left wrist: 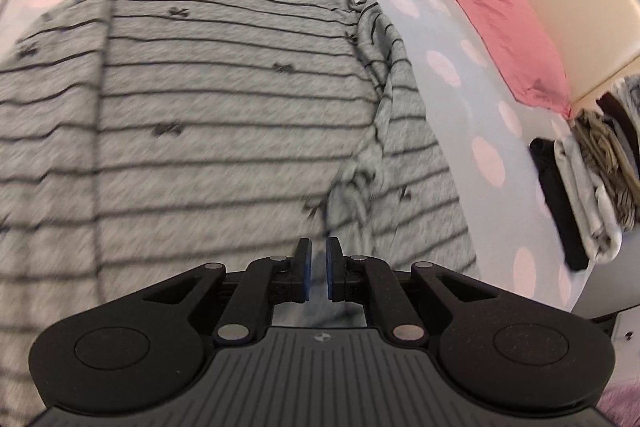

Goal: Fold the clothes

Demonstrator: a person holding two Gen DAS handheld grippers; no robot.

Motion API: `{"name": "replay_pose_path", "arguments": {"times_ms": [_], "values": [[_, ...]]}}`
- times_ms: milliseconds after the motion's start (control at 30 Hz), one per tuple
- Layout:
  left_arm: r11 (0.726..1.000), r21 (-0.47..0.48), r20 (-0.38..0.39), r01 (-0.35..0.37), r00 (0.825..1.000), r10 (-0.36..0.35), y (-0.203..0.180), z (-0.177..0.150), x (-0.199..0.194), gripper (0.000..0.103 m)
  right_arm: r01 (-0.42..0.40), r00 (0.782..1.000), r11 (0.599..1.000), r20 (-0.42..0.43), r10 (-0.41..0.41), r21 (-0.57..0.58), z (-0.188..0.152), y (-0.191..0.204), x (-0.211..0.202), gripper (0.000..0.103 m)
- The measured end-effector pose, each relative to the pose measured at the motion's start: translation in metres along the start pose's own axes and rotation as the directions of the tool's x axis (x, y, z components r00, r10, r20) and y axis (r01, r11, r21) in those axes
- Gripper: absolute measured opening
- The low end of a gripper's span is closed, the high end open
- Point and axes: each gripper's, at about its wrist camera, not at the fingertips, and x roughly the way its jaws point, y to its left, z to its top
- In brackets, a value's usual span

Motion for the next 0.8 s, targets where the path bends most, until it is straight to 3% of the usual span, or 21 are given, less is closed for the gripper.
{"name": "replay_pose_path", "arguments": {"times_ms": [33,167,367,433,567,633,800], "values": [[1.0,0.006,0.004,-0.01,1.0,0.01,0.0,-0.006,-0.005,0.004,-0.015,1.0,1.0,-0.004,0.015,0.002,-0.002,0.0,0.0,0.036],[0.999,0.042,0.024,-0.026,0.999,0.025,-0.002,-0.047,-0.032,0.004,0.002,1.0,1.0,-0.001,-0.002,0.006,-0.013,-0.005,-0.007,0.038],[0.997,0.081,-0.017,0.017,1.0,-0.015,-0.025,-0.121,-0.046,0.004,0.187,0.982,0.982,0.005,-0.187,-0.03,-0.026,-0.014,-0.009,0.034],[0.993,0.113,-0.043,0.026,0.999,-0.021,-0.033,-0.139,-0.047,0.004,0.206,0.978,0.977,-0.014,-0.207,-0.057,-0.025,-0.013,0.0,0.032],[0.99,0.141,-0.059,-0.001,0.998,0.009,-0.035,-0.158,-0.056,0.014,0.235,0.969,0.965,-0.048,-0.242,-0.119,-0.019,-0.004,0.016,0.032],[0.991,0.129,-0.049,-0.028,0.998,0.034,-0.029,-0.163,-0.064,0.015,0.227,0.969,0.965,-0.065,-0.237,-0.134,-0.017,0.002,0.015,0.038],[0.995,0.062,-0.047,-0.082,0.995,0.085,-0.006,-0.181,-0.085,0.017,0.233,0.968,0.959,-0.061,-0.245,-0.16,-0.01,0.027,0.0,0.04]]}}
